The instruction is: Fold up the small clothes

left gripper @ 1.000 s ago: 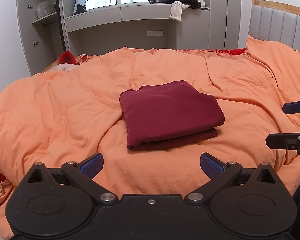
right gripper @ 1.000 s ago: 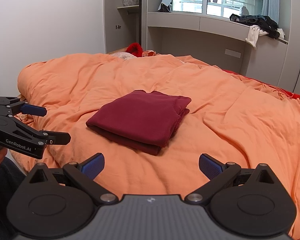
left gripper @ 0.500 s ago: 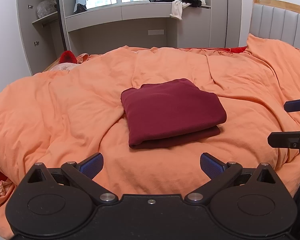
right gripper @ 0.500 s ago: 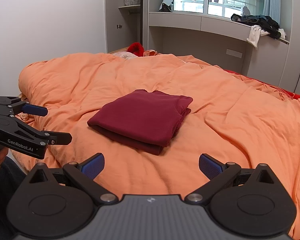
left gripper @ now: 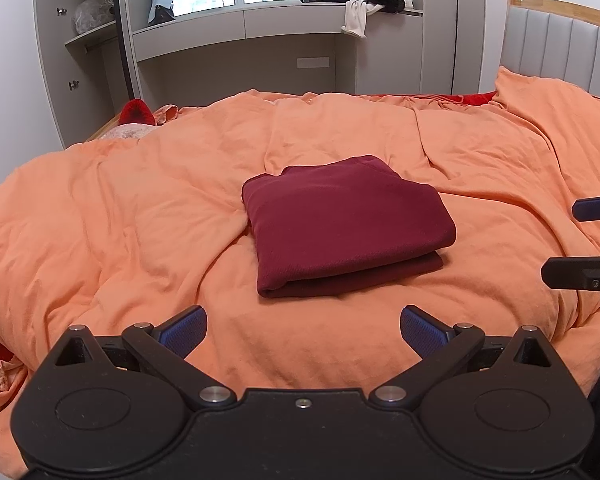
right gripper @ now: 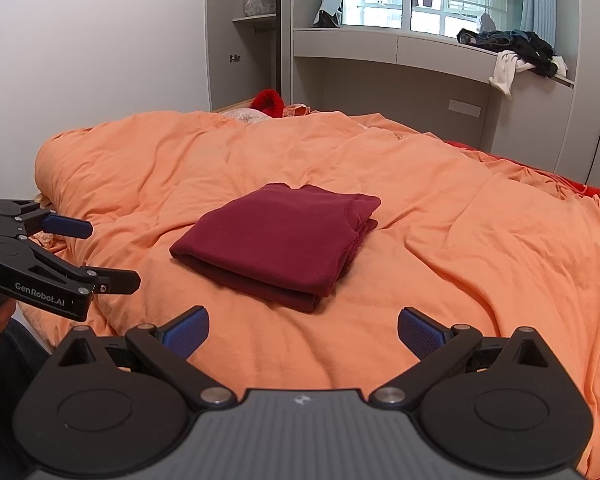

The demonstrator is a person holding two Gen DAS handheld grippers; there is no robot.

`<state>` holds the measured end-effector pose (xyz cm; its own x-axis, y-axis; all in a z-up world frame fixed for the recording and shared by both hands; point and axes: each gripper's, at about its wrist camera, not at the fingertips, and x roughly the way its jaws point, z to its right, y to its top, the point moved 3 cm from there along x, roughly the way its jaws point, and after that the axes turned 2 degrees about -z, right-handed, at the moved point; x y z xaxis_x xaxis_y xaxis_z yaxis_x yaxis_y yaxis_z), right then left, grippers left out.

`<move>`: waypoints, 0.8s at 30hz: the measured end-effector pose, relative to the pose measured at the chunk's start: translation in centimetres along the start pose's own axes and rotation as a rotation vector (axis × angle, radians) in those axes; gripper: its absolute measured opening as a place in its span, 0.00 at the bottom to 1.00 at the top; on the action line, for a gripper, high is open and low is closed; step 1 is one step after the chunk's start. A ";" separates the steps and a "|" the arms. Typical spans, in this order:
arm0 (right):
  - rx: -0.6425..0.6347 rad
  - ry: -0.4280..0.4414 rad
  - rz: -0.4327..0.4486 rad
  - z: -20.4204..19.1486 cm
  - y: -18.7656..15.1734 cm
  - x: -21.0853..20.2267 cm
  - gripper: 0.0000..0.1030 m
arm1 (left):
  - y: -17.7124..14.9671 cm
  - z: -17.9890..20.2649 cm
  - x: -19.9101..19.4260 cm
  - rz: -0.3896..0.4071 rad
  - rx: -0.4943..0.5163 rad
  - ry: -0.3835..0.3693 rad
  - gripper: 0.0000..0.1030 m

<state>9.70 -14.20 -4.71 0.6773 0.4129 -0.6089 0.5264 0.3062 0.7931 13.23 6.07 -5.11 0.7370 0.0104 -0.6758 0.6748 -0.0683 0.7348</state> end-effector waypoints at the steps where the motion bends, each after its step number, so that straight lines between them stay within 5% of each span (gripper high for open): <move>1: -0.004 -0.004 -0.001 0.0 0.1 0.1 1.00 | 0.1 0.0 0.1 -0.001 -0.002 -0.002 1.00; 24: 0.009 -0.063 0.025 2.2 1.0 -0.7 1.00 | 1.9 0.1 2.2 0.003 0.001 -0.032 1.00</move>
<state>10.85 -16.10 -3.53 0.7215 0.3651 -0.5884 0.5134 0.2882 0.8083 16.11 5.86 -5.19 0.7374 -0.0215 -0.6751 0.6725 -0.0693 0.7369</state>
